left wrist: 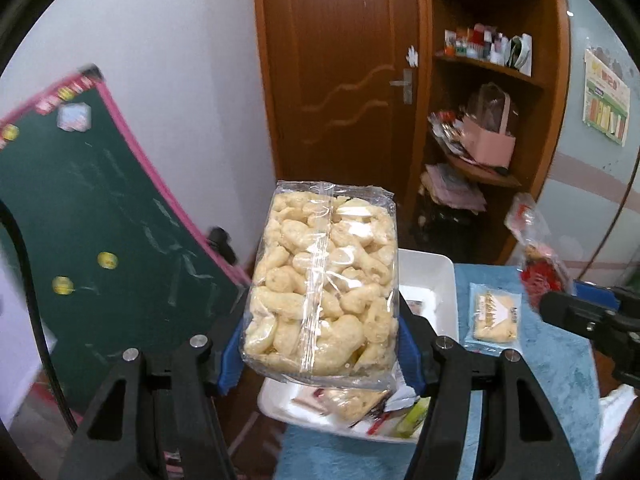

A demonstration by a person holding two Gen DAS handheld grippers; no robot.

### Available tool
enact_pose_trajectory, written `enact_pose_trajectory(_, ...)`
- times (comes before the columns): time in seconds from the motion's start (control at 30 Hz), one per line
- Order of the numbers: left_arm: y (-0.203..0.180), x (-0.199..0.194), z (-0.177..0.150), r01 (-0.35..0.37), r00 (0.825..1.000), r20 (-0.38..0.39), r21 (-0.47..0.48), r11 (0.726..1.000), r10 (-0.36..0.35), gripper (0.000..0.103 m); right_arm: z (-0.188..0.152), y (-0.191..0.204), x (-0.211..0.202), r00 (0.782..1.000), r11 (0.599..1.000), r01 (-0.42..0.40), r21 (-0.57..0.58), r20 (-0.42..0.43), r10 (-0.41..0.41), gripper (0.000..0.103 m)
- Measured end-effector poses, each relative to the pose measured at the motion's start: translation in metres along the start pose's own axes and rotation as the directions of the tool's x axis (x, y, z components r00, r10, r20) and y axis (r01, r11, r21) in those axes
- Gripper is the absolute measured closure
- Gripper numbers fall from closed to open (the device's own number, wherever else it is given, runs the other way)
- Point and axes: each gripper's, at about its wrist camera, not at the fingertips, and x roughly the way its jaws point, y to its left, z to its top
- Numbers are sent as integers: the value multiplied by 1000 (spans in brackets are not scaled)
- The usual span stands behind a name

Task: Organize snacks
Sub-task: 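Carry the puffed snack box and jerky bag into the white tray and release both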

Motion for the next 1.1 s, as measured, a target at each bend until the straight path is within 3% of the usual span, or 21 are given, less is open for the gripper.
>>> enact_pose_trajectory(0.1, 4, 40, 10, 38, 997, -64, -17, 999, -39, 41, 15, -9, 32, 999, 999, 36, 20, -32, -35, 59)
enact_pose_trajectory(0.27, 4, 100, 14, 44, 989, -138, -32, 999, -48, 41, 26, -28, 85, 994, 996, 63, 67, -99, -57, 59)
enact_pose_trajectory(0.57, -8, 170, 5, 52, 974, -218, -36, 998, -58, 41, 39, -46, 155, 978, 988, 128, 90, -179, -110, 56)
enact_pose_trajectory(0.67, -13, 183, 7, 56, 968, -242, -45, 997, -65, 33, 42, -50, 173, 965, 985, 156, 69, -223, -137, 56)
enact_pose_trajectory(0.8, -11, 192, 6, 60, 959, -274, -73, 996, -78, 22, 39, -64, 182, 959, 983, 131, 126, -267, -94, 55)
enact_pose_trajectory(0.87, -10, 193, 5, 79, 953, -284, -95, 992, -104, 20, 38, -66, 179, 962, 983, 130, 125, -256, -95, 53)
enact_pose_trajectory(1.0, -8, 186, 3, 74, 954, -284, -95, 993, -98, 20, 39, -66, 171, 973, 985, 83, 148, -227, -48, 35)
enact_pose_trajectory(1.1, -9, 176, 2, 69, 956, -280, -74, 995, -87, 20, 39, -62, 164, 974, 989, 67, 135, -224, -36, 35)
